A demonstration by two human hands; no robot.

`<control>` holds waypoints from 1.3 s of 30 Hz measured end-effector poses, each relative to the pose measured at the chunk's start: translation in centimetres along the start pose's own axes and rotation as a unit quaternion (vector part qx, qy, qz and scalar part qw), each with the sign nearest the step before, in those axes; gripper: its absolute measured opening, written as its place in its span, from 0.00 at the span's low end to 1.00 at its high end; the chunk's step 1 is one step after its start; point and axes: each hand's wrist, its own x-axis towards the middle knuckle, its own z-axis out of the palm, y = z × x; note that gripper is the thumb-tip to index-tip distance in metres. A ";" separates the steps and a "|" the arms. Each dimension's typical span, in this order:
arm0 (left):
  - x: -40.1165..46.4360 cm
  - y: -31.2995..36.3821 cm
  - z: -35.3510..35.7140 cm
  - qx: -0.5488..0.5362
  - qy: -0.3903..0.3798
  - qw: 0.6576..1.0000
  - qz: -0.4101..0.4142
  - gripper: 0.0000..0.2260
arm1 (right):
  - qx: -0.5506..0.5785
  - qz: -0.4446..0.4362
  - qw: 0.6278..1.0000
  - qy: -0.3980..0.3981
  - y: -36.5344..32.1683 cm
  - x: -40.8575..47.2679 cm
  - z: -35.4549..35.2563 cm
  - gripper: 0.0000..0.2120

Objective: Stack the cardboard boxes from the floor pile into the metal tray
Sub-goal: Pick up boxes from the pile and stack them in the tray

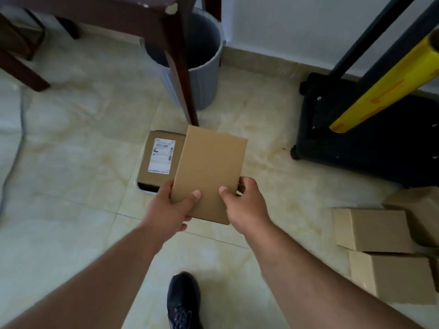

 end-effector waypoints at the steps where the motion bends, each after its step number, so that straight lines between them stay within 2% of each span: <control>1: 0.6 -0.1 -1.2 -0.004 0.005 1.000 -0.001 0.23 | -0.003 -0.003 1.000 -0.009 -0.6 0.1 1.3 0.18; 4: 2.4 -0.4 -4.5 -0.008 0.023 1.000 0.005 0.19 | -0.011 -0.010 0.999 -0.029 -2.1 0.8 4.9 0.15; 7: 4.1 -0.7 -7.0 -0.001 0.035 0.999 0.008 0.21 | -0.009 -0.010 0.999 -0.037 -3.0 1.5 7.5 0.10; 12: 6.7 -1.4 -10.1 0.002 0.042 0.999 0.005 0.26 | -0.019 -0.009 1.000 -0.021 -4.3 2.9 11.6 0.17; 16: 8.7 -1.9 -11.9 -0.005 0.068 0.998 -0.010 0.33 | -0.028 -0.014 0.999 -0.016 -5.0 4.0 14.1 0.17; 19: 10.1 -2.3 -13.2 -0.019 0.080 0.996 -0.022 0.29 | -0.032 -0.022 0.999 -0.031 -5.6 4.6 16.0 0.17; 26: 13.5 -2.6 -14.8 -0.023 0.092 0.995 -0.012 0.22 | -0.009 -0.009 0.998 -0.061 -6.2 5.9 20.2 0.28; 29: 15.0 -2.3 -15.0 -0.006 0.087 0.996 -0.006 0.25 | -0.003 0.007 0.998 -0.060 -6.0 7.0 20.5 0.29; 39: 18.1 -2.2 -13.8 0.012 0.070 0.997 -0.012 0.23 | -0.004 0.013 0.998 -0.061 -5.0 10.1 20.7 0.31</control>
